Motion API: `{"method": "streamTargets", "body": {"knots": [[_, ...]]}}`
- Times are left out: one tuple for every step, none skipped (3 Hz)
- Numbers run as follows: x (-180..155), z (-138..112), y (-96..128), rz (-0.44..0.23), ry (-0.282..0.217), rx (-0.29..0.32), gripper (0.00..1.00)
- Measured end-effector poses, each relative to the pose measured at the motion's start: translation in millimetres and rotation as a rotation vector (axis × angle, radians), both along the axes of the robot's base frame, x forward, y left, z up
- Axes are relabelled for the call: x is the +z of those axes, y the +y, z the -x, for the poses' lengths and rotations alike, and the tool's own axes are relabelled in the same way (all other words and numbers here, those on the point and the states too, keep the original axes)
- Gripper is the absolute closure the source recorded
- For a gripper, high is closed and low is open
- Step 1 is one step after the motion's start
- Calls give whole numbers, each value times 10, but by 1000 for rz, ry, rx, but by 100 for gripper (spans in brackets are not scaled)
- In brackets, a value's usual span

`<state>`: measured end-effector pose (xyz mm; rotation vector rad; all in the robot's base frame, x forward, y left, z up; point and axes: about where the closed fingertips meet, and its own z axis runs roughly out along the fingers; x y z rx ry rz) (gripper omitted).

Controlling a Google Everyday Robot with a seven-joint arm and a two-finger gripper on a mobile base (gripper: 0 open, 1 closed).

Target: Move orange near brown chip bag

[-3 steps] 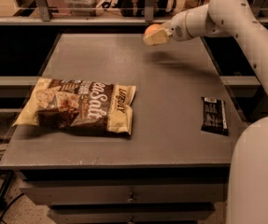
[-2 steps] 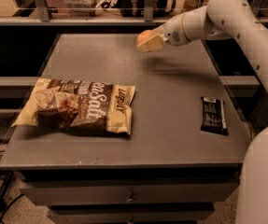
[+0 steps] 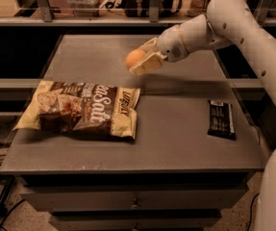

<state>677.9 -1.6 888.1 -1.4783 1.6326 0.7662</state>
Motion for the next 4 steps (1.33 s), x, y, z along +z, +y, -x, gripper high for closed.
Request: {"method": "streamTargets", "body": {"knots": [[-201,375,73,29,44,155,82],[-381,562,37,62,76,222,59],[-462,653,-11,84,79,251,35],[-454,695,-37,76,61,238,12]]}}
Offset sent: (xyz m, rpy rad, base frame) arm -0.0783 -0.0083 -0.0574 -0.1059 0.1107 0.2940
